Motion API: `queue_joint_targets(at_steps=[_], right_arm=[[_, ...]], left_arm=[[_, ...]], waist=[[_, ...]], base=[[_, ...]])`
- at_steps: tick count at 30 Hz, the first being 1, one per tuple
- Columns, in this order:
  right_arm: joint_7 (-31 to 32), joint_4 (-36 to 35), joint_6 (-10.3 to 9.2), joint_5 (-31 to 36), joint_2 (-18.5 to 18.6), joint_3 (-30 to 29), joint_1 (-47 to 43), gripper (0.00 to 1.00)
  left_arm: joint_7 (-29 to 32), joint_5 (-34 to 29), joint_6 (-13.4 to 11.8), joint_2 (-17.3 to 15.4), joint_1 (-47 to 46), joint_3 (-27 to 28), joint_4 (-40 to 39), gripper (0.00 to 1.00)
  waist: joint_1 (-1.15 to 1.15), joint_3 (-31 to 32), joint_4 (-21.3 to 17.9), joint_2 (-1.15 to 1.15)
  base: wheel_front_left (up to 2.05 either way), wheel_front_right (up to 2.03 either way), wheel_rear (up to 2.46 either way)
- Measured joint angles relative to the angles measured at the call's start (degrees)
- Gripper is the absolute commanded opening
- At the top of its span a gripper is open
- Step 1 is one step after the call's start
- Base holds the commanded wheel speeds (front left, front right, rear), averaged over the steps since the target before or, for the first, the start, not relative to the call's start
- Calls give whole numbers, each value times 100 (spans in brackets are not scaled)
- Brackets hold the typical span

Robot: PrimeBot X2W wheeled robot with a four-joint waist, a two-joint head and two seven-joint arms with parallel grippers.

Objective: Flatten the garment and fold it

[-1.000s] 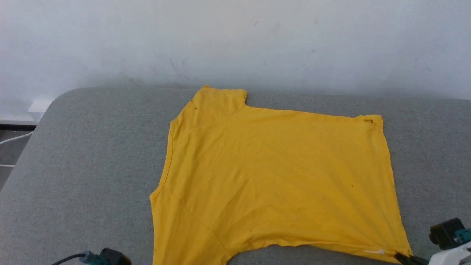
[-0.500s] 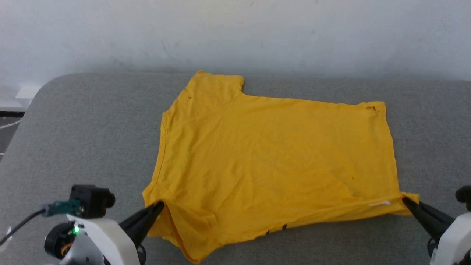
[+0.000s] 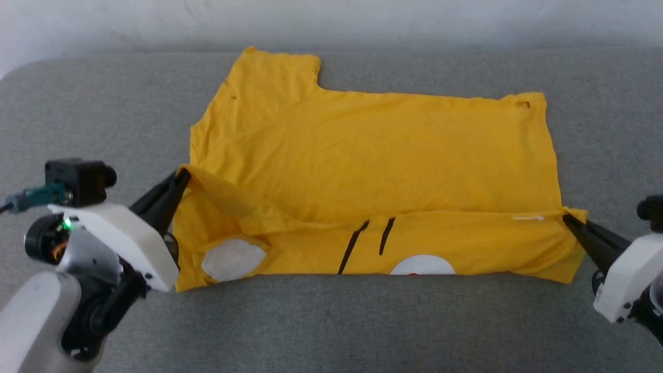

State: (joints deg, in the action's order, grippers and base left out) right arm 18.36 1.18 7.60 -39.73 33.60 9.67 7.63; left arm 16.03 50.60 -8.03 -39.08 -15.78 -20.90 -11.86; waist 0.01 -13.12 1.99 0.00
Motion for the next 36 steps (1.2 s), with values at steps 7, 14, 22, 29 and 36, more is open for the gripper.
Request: queue_joint_targets(at_steps=[7, 14, 22, 29, 36], right_arm=[[9, 530, 0, 110, -64, 368, 602, 0], [-131, 1015, 0, 155, -135, 703, 924, 0], [-443, 1551, 0, 291, -375, 721, 1063, 100], [-129, 1637, 0, 679, -530, 386, 779, 100], [769, 1140, 0, 1592, -1506, -742, 61, 100]], left_arm=[[-42, -301, 94, 153, -743, -140, 950, 0], [-25, -560, 252, 355, -1120, -492, 1907, 9], [-297, -765, 189, 645, -1194, -632, 2775, 100], [-249, -553, -44, 826, -876, -613, 2458, 100], [119, -411, -827, 724, 251, -627, 1401, 100]], waist=[[0, -372, -149, 0], [-1, -572, -250, 0], [-1, -398, -229, 0], [-2, 28, -150, 0], [-3, 480, -104, 0]], base=[[0, 0, 0], [0, 0, 0], [0, 0, 0], [0, 0, 0], [0, 0, 0]])
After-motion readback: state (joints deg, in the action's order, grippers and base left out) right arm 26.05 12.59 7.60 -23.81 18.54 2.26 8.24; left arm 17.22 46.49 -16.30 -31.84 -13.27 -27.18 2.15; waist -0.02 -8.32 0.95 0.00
